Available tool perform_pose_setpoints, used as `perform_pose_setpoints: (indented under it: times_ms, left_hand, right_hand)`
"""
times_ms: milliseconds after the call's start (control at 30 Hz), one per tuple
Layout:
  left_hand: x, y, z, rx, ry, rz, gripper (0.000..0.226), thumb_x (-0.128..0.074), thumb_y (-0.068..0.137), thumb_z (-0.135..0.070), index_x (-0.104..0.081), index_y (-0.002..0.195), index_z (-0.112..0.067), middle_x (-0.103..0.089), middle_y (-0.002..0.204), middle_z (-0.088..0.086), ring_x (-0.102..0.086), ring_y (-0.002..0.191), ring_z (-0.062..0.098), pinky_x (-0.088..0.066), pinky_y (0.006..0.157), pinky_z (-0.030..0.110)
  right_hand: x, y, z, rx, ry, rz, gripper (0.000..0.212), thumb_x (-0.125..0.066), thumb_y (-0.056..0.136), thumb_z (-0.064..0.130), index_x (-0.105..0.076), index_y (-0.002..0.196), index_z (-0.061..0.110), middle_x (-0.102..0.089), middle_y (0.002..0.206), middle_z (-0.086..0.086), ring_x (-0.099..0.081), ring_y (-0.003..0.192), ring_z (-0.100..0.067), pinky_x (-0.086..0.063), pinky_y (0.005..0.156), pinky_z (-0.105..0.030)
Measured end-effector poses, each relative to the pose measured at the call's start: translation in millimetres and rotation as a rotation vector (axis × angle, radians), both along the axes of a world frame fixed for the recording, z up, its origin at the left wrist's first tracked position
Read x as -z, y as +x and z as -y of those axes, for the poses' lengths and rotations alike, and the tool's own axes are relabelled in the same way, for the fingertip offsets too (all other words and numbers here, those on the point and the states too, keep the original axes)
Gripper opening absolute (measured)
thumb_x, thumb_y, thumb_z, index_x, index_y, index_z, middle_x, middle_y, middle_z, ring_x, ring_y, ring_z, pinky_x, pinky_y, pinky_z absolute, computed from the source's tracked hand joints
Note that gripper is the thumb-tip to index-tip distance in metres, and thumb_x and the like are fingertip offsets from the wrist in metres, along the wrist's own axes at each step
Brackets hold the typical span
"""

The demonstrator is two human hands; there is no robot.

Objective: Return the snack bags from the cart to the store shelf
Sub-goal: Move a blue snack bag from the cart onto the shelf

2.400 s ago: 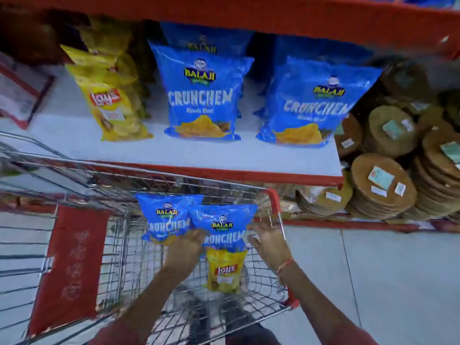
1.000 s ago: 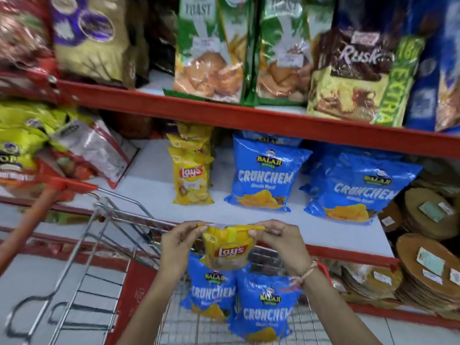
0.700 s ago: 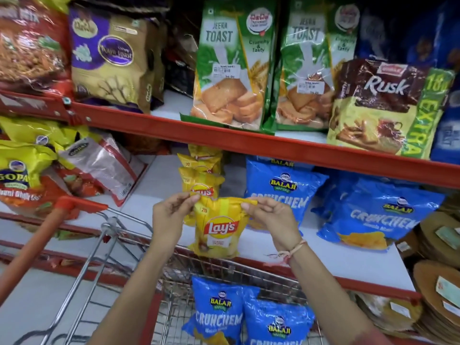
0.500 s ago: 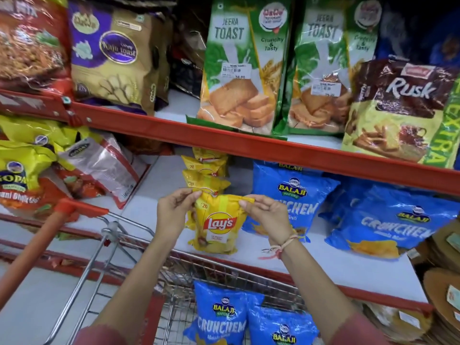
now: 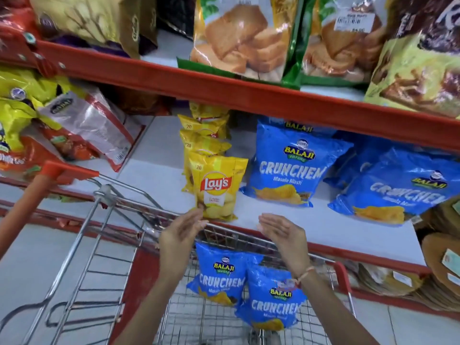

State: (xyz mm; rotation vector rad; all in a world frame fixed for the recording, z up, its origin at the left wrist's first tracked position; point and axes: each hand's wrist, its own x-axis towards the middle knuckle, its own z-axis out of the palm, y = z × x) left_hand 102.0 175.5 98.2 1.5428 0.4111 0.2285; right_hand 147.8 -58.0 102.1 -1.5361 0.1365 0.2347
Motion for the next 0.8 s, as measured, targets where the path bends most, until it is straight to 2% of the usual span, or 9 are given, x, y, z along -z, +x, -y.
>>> perform_pose_setpoints:
  times_ms: [167, 267, 400, 500, 600, 667, 700, 733, 800]
  left_hand:
    - [47.5, -20.5, 47.6, 0.150, 0.001, -0.193, 0.025, -0.067, 0.077, 0.009, -0.066, 0.102, 0.006, -0.071, 0.098, 0.017, -0.071, 0.084, 0.011, -0.055, 0.071, 0.011]
    - [78.0, -21.3, 74.9, 0.266, -0.002, -0.317, 0.023, -0.053, 0.083, 0.019, -0.059, 0.106, 0.018, -0.060, 0.107, 0.030, -0.065, 0.085, 0.032, -0.057, 0.064, 0.014]
    - [112.3, -17.6, 107.5, 0.395, 0.191, -0.494, 0.038, -0.062, 0.084, 0.006, -0.055, 0.122, 0.005, -0.055, 0.130, 0.024, -0.057, 0.114, 0.038, -0.052, 0.096, 0.043]
    - [129.1, -15.6, 124.3, 0.550, 0.460, -0.478, 0.053, -0.068, 0.083, -0.005, -0.048, 0.131, -0.008, -0.048, 0.141, 0.010, -0.046, 0.129, 0.029, -0.041, 0.106, 0.043]
    - [143.2, -10.6, 135.0, 0.663, 0.658, -0.453, 0.047, -0.065, 0.084, -0.004, -0.051, 0.129, -0.010, -0.049, 0.139, 0.009, -0.049, 0.126, 0.029, -0.042, 0.106, 0.042]
    - [147.7, -14.5, 137.7, 0.605, 0.699, -0.470, 0.021, -0.058, 0.088, 0.000, -0.062, 0.109, 0.000, -0.061, 0.116, 0.014, -0.059, 0.104, 0.030, -0.054, 0.088, 0.038]
    - [151.0, -18.9, 138.3, 0.530, 0.677, -0.475, 0.012, -0.054, 0.090, 0.002, -0.065, 0.095, 0.002, -0.062, 0.098, 0.013, -0.061, 0.086, 0.026, -0.057, 0.072, 0.027]
    - [153.3, -24.4, 137.2, 0.457, 0.620, -0.502, 0.012, -0.054, 0.089, 0.004, -0.066, 0.087, 0.002, -0.060, 0.084, 0.008, -0.058, 0.073, 0.016, -0.053, 0.059, 0.014]
    - [149.8, -35.6, 134.7, 0.377, 0.413, -0.536, 0.011, -0.062, 0.082, 0.009, -0.070, 0.081, 0.001, -0.056, 0.072, 0.000, -0.056, 0.058, 0.002, -0.047, 0.053, 0.003]
  right_hand:
    - [58.1, -42.7, 65.1, 0.031, -0.224, -0.131, 0.022, -0.072, 0.073, -0.005, -0.069, 0.094, -0.005, -0.072, 0.099, -0.023, -0.072, 0.084, -0.019, -0.057, 0.087, -0.043]
    - [93.2, -55.9, 107.0, -0.065, -0.732, -0.109, 0.029, -0.075, 0.076, 0.007, -0.070, 0.104, 0.005, -0.072, 0.105, -0.014, -0.067, 0.096, -0.025, -0.052, 0.086, -0.038]
    - [127.9, -63.6, 144.5, -0.334, -1.034, -0.168, 0.061, -0.069, 0.082, 0.011, -0.042, 0.136, 0.007, -0.048, 0.138, -0.019, -0.045, 0.128, -0.031, -0.036, 0.106, -0.035]
    - [142.5, -64.5, 154.7, -0.381, -1.019, -0.157, 0.074, -0.068, 0.081, 0.004, -0.027, 0.142, 0.005, -0.033, 0.147, -0.019, -0.034, 0.136, -0.030, -0.029, 0.113, -0.035]
    - [149.4, -61.7, 161.5, -0.212, -0.924, -0.185, 0.063, -0.072, 0.075, -0.002, -0.045, 0.132, 0.002, -0.050, 0.135, -0.020, -0.048, 0.124, -0.032, -0.039, 0.105, -0.038]
    - [149.2, -63.9, 165.4, -0.087, -0.847, -0.217, 0.038, -0.074, 0.072, -0.004, -0.064, 0.109, -0.001, -0.064, 0.112, -0.022, -0.061, 0.101, -0.031, -0.048, 0.089, -0.036]
    - [147.3, -67.3, 166.0, -0.021, -0.783, -0.240, 0.026, -0.074, 0.070, -0.006, -0.067, 0.095, -0.003, -0.068, 0.099, -0.022, -0.064, 0.089, -0.029, -0.051, 0.079, -0.032]
    - [145.3, -71.8, 166.2, 0.034, -0.717, -0.256, 0.017, -0.075, 0.068, -0.007, -0.068, 0.083, -0.006, -0.070, 0.086, -0.020, -0.064, 0.076, -0.024, -0.050, 0.068, -0.025]
    - [140.9, -81.2, 165.6, 0.113, -0.599, -0.256, 0.011, -0.077, 0.065, -0.009, -0.067, 0.069, -0.007, -0.067, 0.070, -0.016, -0.060, 0.058, -0.010, -0.045, 0.054, -0.014]
